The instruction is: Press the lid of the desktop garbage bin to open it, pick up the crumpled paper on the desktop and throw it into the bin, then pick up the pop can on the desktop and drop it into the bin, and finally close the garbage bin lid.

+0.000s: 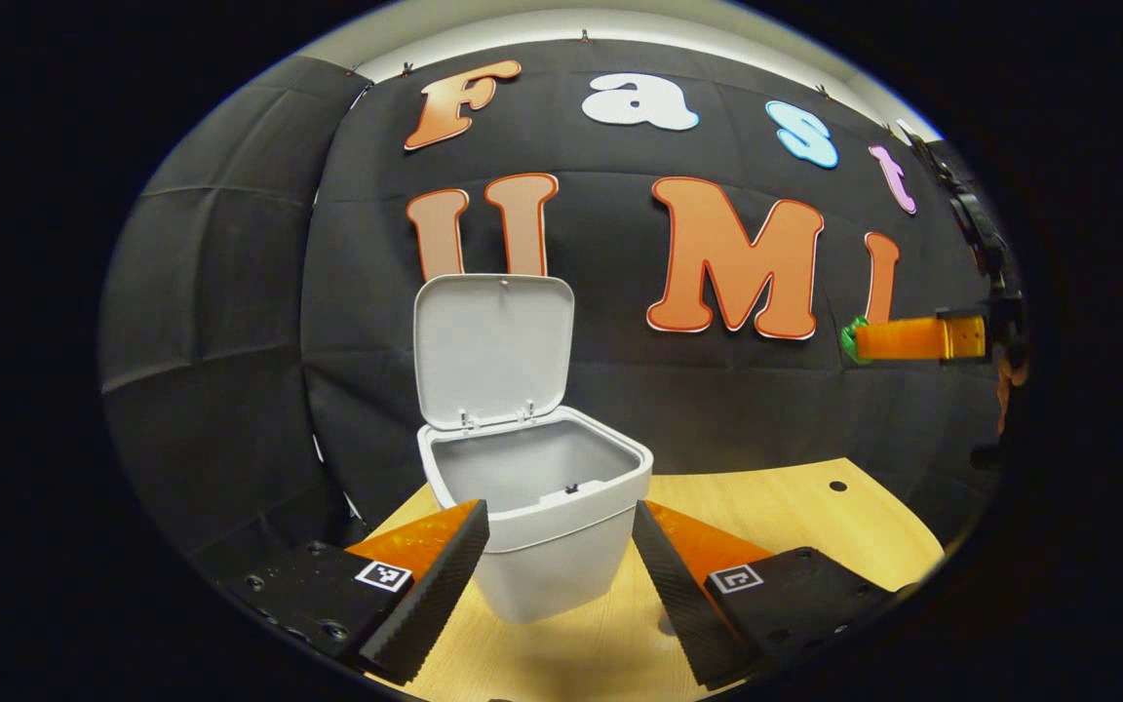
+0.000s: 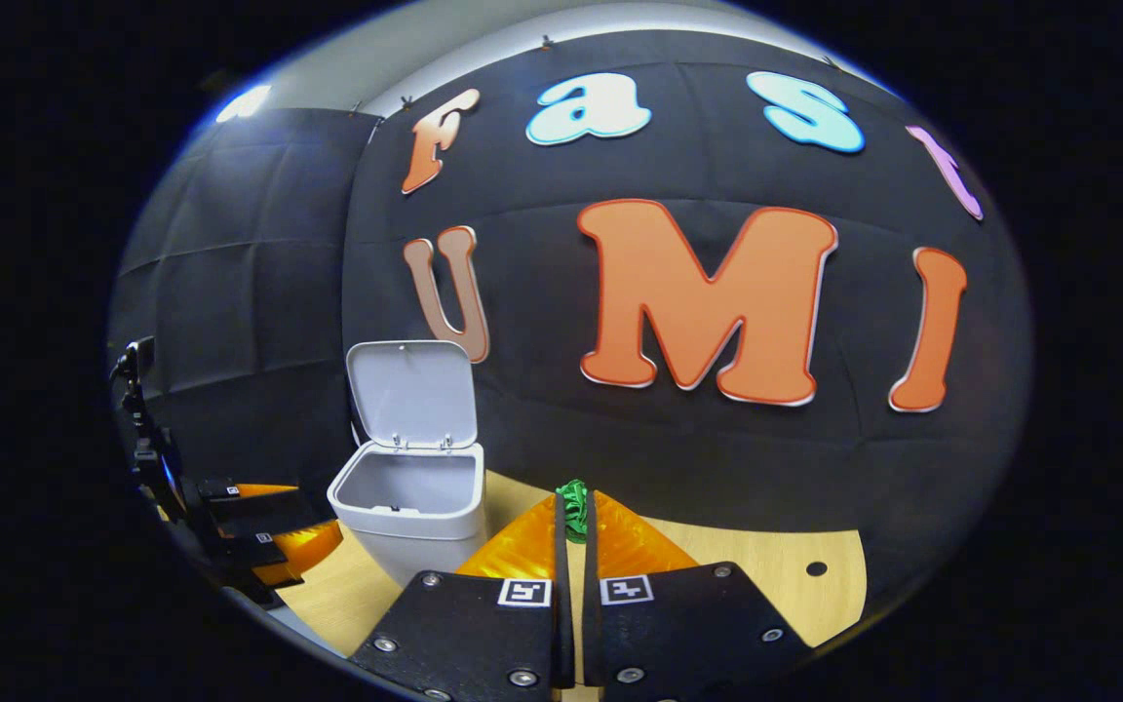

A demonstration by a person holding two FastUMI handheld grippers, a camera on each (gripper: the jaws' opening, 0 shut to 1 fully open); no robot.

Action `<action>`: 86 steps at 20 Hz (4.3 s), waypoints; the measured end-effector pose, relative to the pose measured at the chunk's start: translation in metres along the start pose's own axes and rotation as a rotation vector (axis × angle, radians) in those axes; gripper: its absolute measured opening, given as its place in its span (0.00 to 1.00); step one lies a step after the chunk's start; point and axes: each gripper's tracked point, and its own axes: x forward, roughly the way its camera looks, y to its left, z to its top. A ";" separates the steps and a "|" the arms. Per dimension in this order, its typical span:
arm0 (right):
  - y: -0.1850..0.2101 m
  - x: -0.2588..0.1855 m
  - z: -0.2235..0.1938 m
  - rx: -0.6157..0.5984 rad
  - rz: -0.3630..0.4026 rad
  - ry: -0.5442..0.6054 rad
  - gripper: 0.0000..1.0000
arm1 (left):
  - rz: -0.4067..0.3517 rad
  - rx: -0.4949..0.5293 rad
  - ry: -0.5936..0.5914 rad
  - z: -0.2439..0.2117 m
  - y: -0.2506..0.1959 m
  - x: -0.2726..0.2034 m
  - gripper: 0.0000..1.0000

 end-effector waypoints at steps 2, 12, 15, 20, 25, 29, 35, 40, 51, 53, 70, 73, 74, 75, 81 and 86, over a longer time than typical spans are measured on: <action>0.026 0.012 0.018 -0.005 0.051 -0.036 0.04 | 0.000 0.005 -0.004 -0.002 0.006 -0.003 0.94; 0.130 0.094 0.023 -0.077 0.193 -0.024 0.04 | 0.003 0.018 -0.008 -0.007 0.044 -0.010 0.94; 0.150 0.124 0.011 -0.070 0.213 0.008 0.04 | 0.010 0.012 -0.011 -0.009 0.057 -0.009 0.94; 0.167 0.180 -0.021 -0.076 0.203 0.127 0.04 | 0.012 -0.025 0.004 -0.019 0.068 -0.010 0.94; 0.178 0.206 -0.044 -0.049 0.208 0.199 0.12 | 0.017 -0.038 0.009 -0.024 0.080 -0.003 0.94; 0.172 0.207 -0.052 -0.060 0.172 0.201 0.61 | 0.021 -0.046 0.007 -0.021 0.085 0.003 0.94; 0.168 0.205 -0.046 -0.008 0.179 0.193 0.95 | 0.023 -0.040 0.008 -0.018 0.088 0.009 0.94; 0.159 0.188 -0.033 -0.032 0.170 0.165 0.95 | 0.010 -0.038 0.006 -0.015 0.080 0.008 0.94; 0.089 0.107 0.002 0.033 0.083 0.056 0.95 | -0.026 -0.033 -0.011 -0.009 0.047 0.002 0.94; 0.069 0.083 -0.003 0.041 0.042 0.038 0.95 | -0.036 -0.019 -0.015 -0.007 0.039 0.001 0.94; -0.099 -0.066 -0.028 0.091 -0.383 -0.104 0.94 | -0.192 0.014 0.001 -0.020 -0.057 0.011 0.94; -0.119 -0.086 -0.042 0.099 -0.432 -0.092 0.94 | -0.231 -0.009 0.006 -0.026 -0.078 0.016 0.94; -0.124 -0.093 -0.048 0.100 -0.443 -0.081 0.94 | -0.239 -0.005 0.014 -0.029 -0.084 0.017 0.94; -0.131 -0.098 -0.053 0.101 -0.457 -0.070 0.94 | -0.243 0.008 0.017 -0.031 -0.089 0.019 0.94; -0.158 -0.126 -0.071 0.129 -0.506 -0.049 0.94 | -0.278 0.061 0.031 -0.048 -0.120 0.029 0.94; -0.171 -0.140 -0.081 0.134 -0.525 -0.033 0.95 | -0.302 0.125 0.086 -0.075 -0.138 0.041 0.95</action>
